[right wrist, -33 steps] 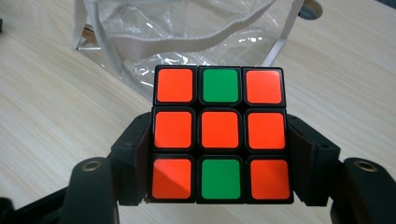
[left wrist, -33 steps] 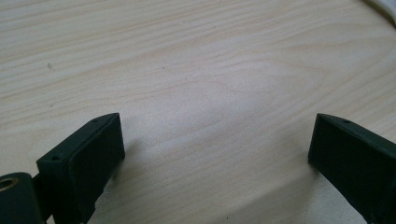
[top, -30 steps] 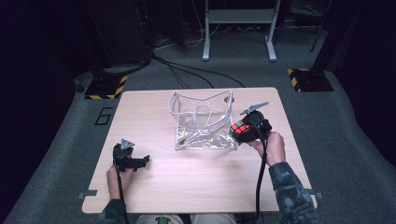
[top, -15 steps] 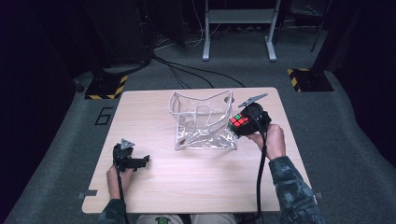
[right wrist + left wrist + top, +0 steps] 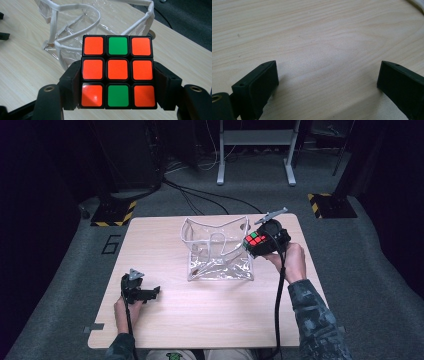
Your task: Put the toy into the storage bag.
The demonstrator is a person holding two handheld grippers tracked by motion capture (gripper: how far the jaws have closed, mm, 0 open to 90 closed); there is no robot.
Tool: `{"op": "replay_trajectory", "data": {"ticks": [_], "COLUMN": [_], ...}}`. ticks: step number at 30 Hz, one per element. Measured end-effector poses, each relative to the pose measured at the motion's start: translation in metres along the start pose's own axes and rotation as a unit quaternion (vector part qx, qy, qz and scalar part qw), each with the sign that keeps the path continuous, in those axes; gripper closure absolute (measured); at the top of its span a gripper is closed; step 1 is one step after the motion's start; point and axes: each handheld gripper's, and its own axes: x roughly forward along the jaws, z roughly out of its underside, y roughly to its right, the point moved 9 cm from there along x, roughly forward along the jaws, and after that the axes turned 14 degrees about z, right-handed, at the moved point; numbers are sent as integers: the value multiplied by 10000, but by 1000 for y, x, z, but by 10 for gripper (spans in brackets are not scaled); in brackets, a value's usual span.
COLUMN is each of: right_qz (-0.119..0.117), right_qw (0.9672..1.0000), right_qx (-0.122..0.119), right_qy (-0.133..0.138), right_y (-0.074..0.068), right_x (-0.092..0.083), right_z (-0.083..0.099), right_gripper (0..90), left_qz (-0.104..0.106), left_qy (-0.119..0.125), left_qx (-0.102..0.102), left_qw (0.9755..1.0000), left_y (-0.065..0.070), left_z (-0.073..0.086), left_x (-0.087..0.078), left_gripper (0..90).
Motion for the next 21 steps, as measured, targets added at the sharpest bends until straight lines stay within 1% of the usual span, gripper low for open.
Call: {"op": "replay_trajectory", "data": {"ticks": [2,7,8,9,11,13,15,16,17,19,20,21], "right_qz": [18,42,48,55,71,87,89,99,105,115,130,130], "right_qw": [10000,10000,10000,10000,10000,10000,9999,9999,9999,9999,9997,9997], "right_qx": [-46,4,-40,-9,-38,14,-61,16,-52,-29,-140,-140], "right_qy": [38,41,58,67,40,28,88,49,88,91,155,155], "right_y": [2,3,4,4,5,5,7,6,7,7,8,8], "right_x": [-1,-3,-4,-4,-5,-6,-6,-7,-7,-8,-8,-8], "right_z": [-3,-10,-12,-14,-17,-20,-24,-25,-28,-31,-36,-36], "right_gripper": [334,334,334,334,334,334,334,334,334,334,334,334], "left_qz": [-1,1,0,3,6,1,1,4,1,4,23,8], "left_qy": [0,0,1,-9,-8,-2,-2,-5,0,1,8,6], "left_qx": [0,2,-1,-8,-9,-3,-3,-7,-2,-2,0,-2], "left_qw": [10000,10000,10000,10000,10000,10000,10000,10000,10000,10000,10000,10000], "left_y": [0,0,0,0,0,0,0,0,0,0,0,0], "left_z": [0,0,0,0,0,0,0,0,0,0,0,0], "left_x": [0,0,0,0,0,0,0,0,0,0,0,0], "left_gripper": [34,34,34,34,34,34,34,34,34,34,34,34]}}
